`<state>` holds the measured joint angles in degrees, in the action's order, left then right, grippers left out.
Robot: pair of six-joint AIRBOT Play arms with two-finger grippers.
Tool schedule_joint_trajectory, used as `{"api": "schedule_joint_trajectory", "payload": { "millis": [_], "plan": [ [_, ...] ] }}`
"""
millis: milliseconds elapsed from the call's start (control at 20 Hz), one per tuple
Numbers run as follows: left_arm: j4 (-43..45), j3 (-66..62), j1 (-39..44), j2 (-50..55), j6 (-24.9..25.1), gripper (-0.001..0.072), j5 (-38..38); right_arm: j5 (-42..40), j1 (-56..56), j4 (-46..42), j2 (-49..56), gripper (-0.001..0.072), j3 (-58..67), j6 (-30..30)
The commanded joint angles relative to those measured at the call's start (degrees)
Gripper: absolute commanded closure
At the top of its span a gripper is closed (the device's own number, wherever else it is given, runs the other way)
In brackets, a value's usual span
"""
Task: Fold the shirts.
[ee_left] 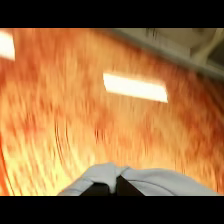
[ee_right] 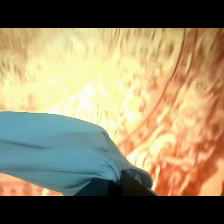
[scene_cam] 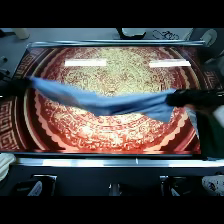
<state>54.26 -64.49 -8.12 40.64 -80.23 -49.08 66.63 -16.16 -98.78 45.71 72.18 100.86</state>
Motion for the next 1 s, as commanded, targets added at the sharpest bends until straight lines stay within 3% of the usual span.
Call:
{"api": "schedule_joint_trajectory", "payload": {
  "millis": [0, 50, 250, 400, 500, 600, 700, 800, 950],
  "plan": [
    [17.77, -25.75, -3.13, -11.26, -15.06, 0.0687, 0.57, 0.09, -0.04, -3.85, -6.27, 0.0687, 19.67, -1.86],
    [19.54, -30.12, -3.98, -12.37, -17.16, 0.0687, -1.03, 0.02, -0.04, -3.3, -7.5, 0.0687, 23.37, -1.31],
    [17.86, -36.54, -4.46, -12.74, -17.11, 0.0686, -5.29, 2.19, -0.04, -3.89, -9.81, 0.0688, 27.39, 1.6],
    [21.68, -36.52, -4.42, -7.43, -11.54, 0.0685, -1.81, 17.18, -0.04, -3.61, -5.29, 0.0687, 27.36, 3.43],
    [21.68, -35.76, -4.42, -0.72, -10.38, 0.0685, -5.07, 30.95, -0.04, -3.13, 0.96, 0.0687, 26.67, 4.37],
    [20.72, -31.85, -4.26, 6.16, -10.34, 0.0685, -9.42, 35.39, -0.04, -1.57, 7.37, 0.0687, 20.76, 4.37],
    [20.13, -23.45, -2.78, 13.14, -8.81, 0.0685, -8.68, 26.43, -0.04, 1.84, 11.37, 0.0687, 9.49, 5.86],
    [20.13, -15.04, -0.66, 20.24, -5.77, 0.0684, -3.08, 11.5, -0.04, 6.47, 15.3, 0.0687, -3.69, 10.58],
    [18.53, -8.55, 2.23, 32.44, -5.68, 0.0684, 5.07, -13.16, -0.04, 12.28, 24.81, 0.0686, -17.9, 18.93]
  ]
}}
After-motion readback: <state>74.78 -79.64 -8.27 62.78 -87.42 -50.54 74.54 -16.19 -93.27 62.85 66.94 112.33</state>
